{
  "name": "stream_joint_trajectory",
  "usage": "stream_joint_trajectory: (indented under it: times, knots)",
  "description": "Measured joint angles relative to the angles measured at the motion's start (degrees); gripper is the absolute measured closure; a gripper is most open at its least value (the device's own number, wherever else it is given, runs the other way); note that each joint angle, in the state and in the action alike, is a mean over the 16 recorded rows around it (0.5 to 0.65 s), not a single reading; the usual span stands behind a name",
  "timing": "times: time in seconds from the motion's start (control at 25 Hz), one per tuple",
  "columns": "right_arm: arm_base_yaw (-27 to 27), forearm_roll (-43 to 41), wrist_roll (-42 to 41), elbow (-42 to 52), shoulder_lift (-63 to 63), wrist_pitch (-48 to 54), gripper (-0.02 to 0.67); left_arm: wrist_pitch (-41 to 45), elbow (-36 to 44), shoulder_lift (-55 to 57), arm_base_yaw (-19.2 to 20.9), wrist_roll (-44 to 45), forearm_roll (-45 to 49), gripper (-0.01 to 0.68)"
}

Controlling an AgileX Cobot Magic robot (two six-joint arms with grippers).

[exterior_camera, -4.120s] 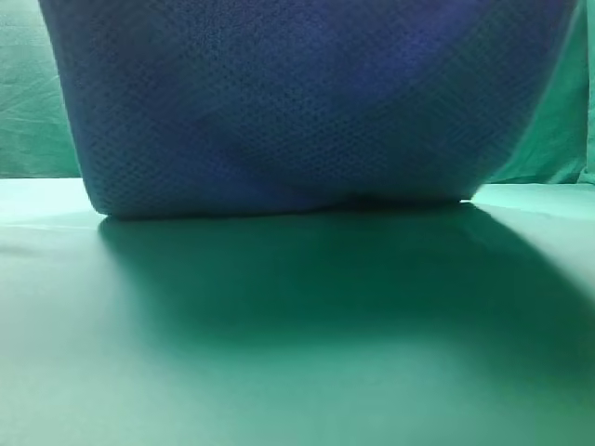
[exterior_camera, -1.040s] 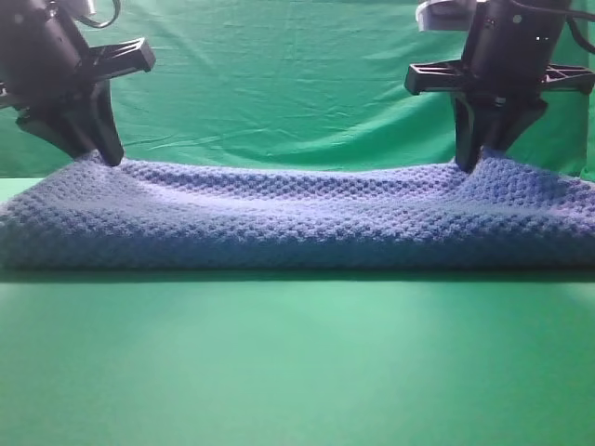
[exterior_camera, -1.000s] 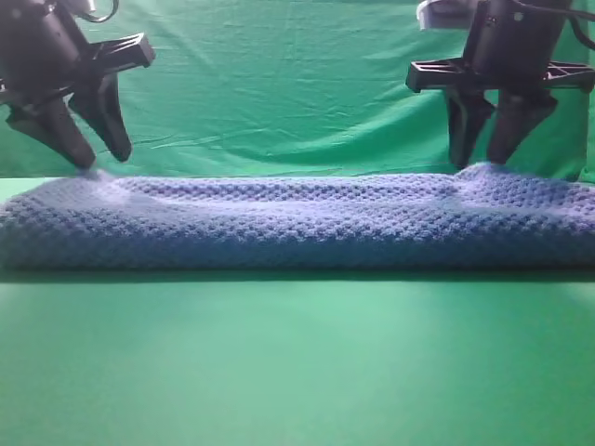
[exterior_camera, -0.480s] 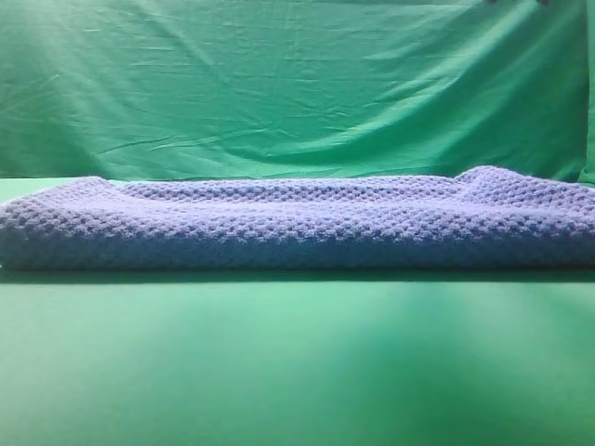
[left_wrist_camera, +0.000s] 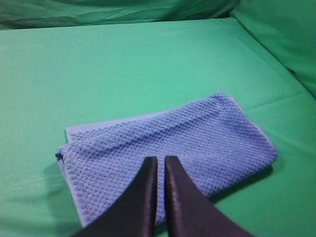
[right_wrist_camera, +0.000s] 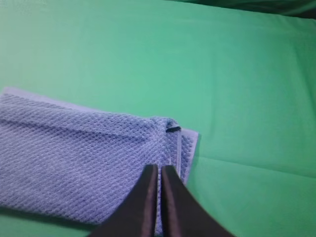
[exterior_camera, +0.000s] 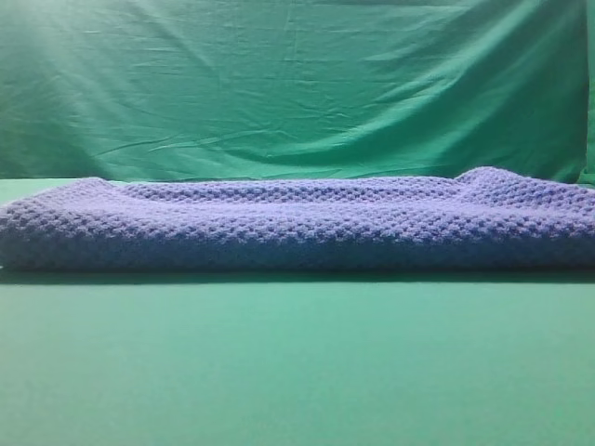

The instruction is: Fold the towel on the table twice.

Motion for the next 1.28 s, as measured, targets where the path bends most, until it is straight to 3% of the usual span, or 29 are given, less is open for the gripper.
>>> stream_joint_trajectory:
  times: [0.76, 1.28]
  knots:
    - [0.00, 3.18, -4.44, 36.29, -46.34, -14.01, 0.649, 5.61, 19.78, -38.31, 0.01, -0.81, 9.79, 0.673]
    - [0.00, 7.39, -5.01, 44.50, -64.12, -15.38, 0.649, 5.14, 28.68, -52.56, 0.01, -4.58, 10.12, 0.673]
